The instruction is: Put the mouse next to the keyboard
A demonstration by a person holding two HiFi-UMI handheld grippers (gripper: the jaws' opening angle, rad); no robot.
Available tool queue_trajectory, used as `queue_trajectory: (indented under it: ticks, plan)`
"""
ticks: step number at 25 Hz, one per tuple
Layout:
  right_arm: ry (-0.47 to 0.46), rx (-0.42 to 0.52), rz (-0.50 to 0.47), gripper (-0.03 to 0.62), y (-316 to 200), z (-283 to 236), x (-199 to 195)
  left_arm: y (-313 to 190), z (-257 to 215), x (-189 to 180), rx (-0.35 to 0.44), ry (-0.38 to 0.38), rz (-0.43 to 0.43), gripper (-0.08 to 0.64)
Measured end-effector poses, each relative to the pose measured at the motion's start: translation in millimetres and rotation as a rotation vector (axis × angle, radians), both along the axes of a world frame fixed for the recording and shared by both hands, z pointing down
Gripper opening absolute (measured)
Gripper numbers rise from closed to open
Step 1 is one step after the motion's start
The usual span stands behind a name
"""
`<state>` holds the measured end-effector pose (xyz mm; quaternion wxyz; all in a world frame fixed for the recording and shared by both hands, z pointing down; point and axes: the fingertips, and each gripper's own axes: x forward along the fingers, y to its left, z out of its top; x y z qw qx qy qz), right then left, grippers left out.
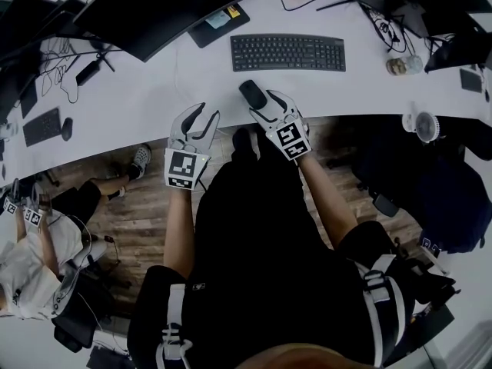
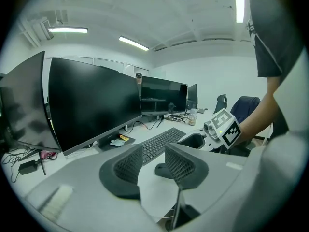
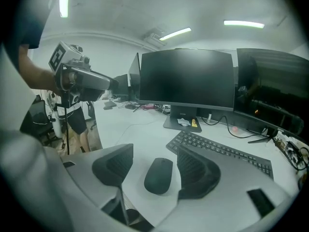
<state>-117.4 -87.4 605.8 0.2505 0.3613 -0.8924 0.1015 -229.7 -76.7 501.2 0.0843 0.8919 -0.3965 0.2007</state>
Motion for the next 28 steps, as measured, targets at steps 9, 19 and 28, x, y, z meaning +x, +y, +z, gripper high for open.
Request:
queue_trajectory:
  ticks: [9,19,28]
  plan:
    - [0.025,-0.065,0.001,0.298,-3,32,0,-4,13,-4,-0.024,-0.005,-0.003,0.143]
    - [0.031,-0.109,0.014,0.302,-17,63,-9,-2,30,-13,-0.065,-0.028,-0.006,0.141]
    - [0.059,-0.141,0.033,0.300,-22,93,-20,-1,40,-16,-0.091,-0.041,0.000,0.140]
